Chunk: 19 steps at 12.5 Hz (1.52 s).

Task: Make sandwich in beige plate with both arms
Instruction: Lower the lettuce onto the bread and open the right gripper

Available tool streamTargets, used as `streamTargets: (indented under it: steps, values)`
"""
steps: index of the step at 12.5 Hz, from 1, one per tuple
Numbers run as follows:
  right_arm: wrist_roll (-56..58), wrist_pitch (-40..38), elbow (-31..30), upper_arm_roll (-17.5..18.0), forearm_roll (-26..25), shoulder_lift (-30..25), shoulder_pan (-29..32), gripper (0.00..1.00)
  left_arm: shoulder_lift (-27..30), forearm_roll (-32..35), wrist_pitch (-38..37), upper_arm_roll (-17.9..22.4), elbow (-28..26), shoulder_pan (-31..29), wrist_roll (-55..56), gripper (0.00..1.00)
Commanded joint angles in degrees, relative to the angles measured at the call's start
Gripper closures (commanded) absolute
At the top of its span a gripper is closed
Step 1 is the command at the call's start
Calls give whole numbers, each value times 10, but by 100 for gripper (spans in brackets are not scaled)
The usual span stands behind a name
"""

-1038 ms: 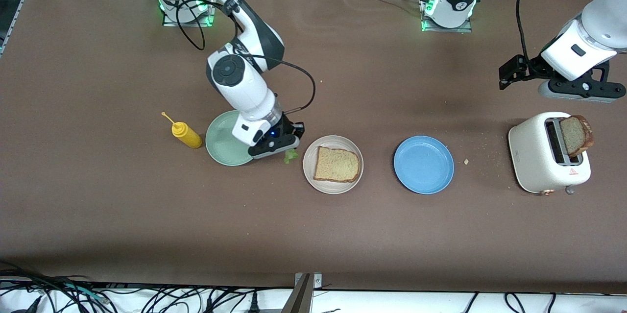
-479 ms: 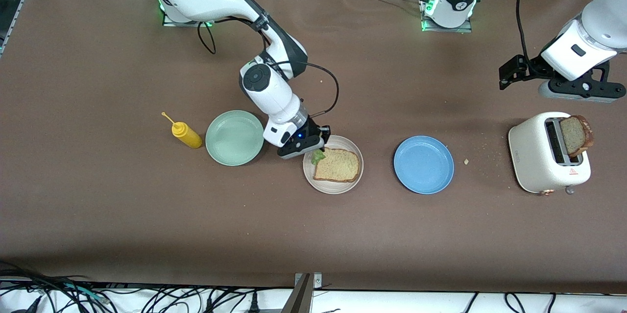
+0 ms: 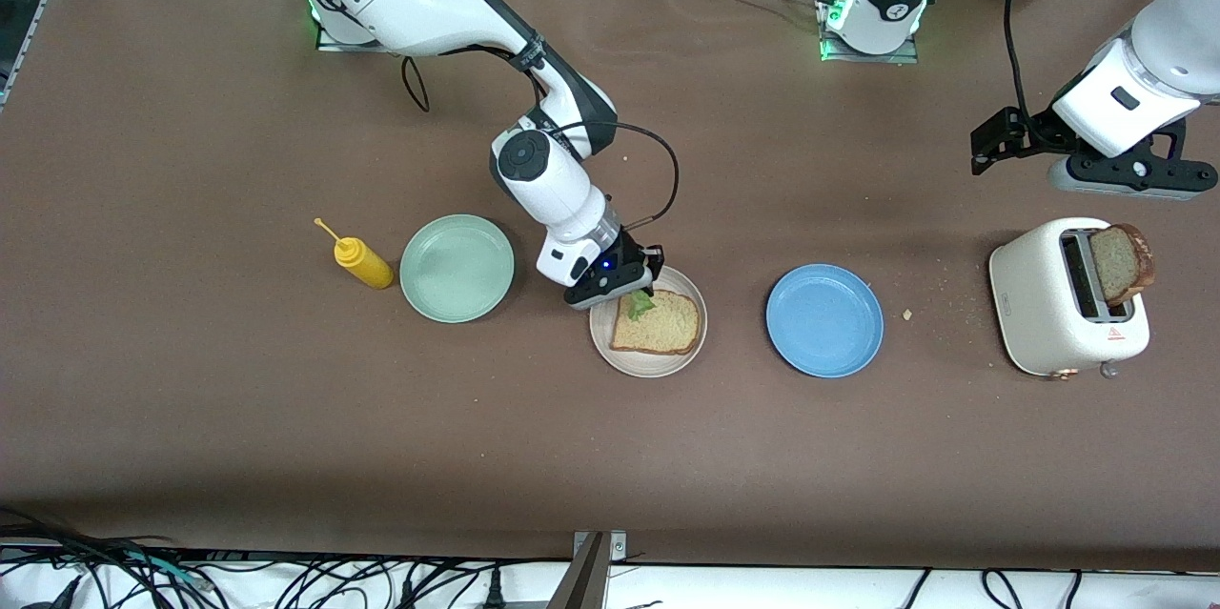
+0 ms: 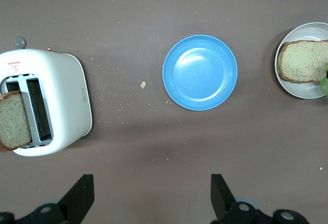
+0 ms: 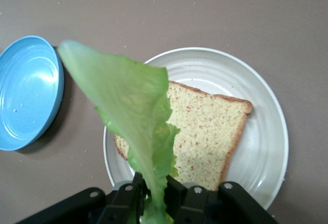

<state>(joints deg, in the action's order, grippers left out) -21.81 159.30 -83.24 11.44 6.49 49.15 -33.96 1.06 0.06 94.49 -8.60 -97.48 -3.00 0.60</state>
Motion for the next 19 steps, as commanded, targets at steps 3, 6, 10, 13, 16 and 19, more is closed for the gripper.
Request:
streamTargets:
  steps: [3,6,10,13,16,19]
  values:
    - [1,32,23,-2,9,32,-12,100,3,13,-3,-2,-2,-3,-3,0]
    - [7,43,23,-2,8,40,-14,100,3,13,-3,-3,-2,-3,-3,0]
    - [15,51,24,-13,4,41,-12,85,3,13,-3,-3,-2,-3,-3,0]
    - [18,56,23,-15,4,41,-11,66,2,13,-3,-2,-3,-3,-3,0]
    - [35,58,24,-15,4,41,-11,54,2,13,-3,-2,-2,-3,-2,0]
    - [37,63,25,-15,4,41,-10,47,2,13,-3,-3,-2,-3,-3,0]
